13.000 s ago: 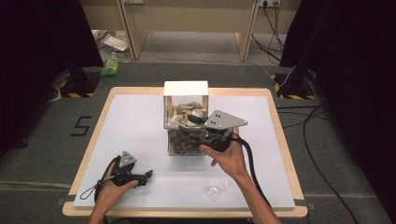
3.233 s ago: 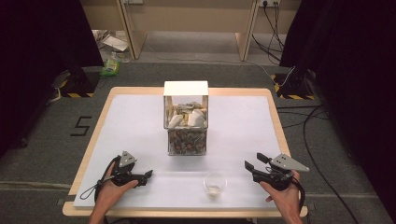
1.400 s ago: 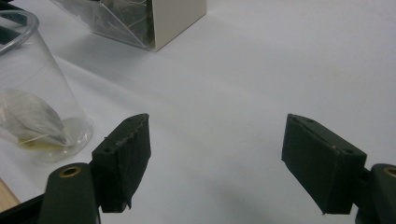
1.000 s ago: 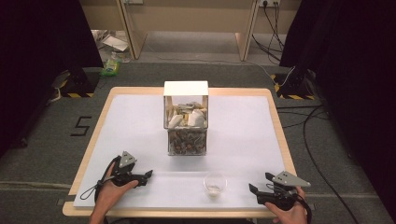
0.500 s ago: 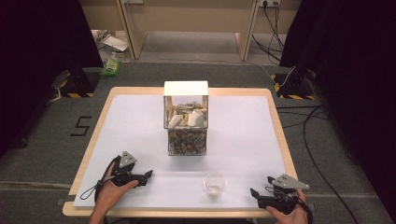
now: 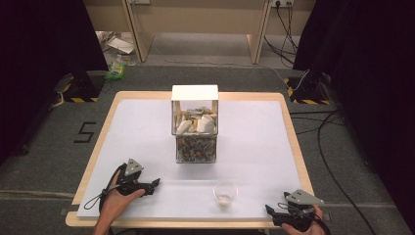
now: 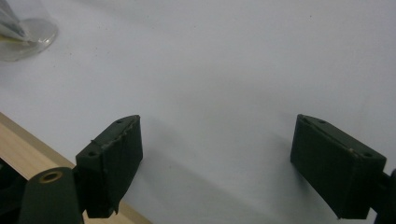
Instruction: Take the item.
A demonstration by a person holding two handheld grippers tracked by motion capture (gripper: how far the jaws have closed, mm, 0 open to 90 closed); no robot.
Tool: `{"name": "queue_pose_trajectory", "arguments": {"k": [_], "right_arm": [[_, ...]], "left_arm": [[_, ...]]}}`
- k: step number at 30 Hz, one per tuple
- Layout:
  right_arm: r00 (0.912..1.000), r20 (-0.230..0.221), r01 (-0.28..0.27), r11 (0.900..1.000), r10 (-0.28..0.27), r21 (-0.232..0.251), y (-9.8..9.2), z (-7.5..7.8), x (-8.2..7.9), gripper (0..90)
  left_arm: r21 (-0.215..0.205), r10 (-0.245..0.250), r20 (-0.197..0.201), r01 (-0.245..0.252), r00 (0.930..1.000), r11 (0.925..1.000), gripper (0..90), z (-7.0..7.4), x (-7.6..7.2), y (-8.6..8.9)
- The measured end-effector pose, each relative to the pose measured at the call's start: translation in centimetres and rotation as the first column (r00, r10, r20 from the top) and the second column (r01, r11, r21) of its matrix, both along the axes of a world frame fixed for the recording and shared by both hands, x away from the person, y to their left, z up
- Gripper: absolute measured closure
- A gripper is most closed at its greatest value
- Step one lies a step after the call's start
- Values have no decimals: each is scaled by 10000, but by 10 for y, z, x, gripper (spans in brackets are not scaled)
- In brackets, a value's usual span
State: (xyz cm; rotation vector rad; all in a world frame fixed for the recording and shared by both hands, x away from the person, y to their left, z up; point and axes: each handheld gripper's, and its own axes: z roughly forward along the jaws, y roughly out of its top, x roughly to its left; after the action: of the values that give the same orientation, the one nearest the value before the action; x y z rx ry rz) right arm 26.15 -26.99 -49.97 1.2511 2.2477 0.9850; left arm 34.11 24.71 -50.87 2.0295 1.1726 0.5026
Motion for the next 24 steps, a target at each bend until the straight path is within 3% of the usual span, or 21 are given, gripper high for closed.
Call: {"name": "queue_pose_trajectory", "arguments": {"k": [9, 24], "right_arm": [[9988, 483, 86, 9999, -91, 107, 0, -5, -6, 162], [9986, 517, 96, 9998, -105, 171, 0, -6, -6, 161]], "left_arm": [[10, 3, 6, -3, 10000, 10000, 103, 0, 0, 0], [-4, -2, -6, 2, 10000, 10000, 103, 0, 0, 0]]}}
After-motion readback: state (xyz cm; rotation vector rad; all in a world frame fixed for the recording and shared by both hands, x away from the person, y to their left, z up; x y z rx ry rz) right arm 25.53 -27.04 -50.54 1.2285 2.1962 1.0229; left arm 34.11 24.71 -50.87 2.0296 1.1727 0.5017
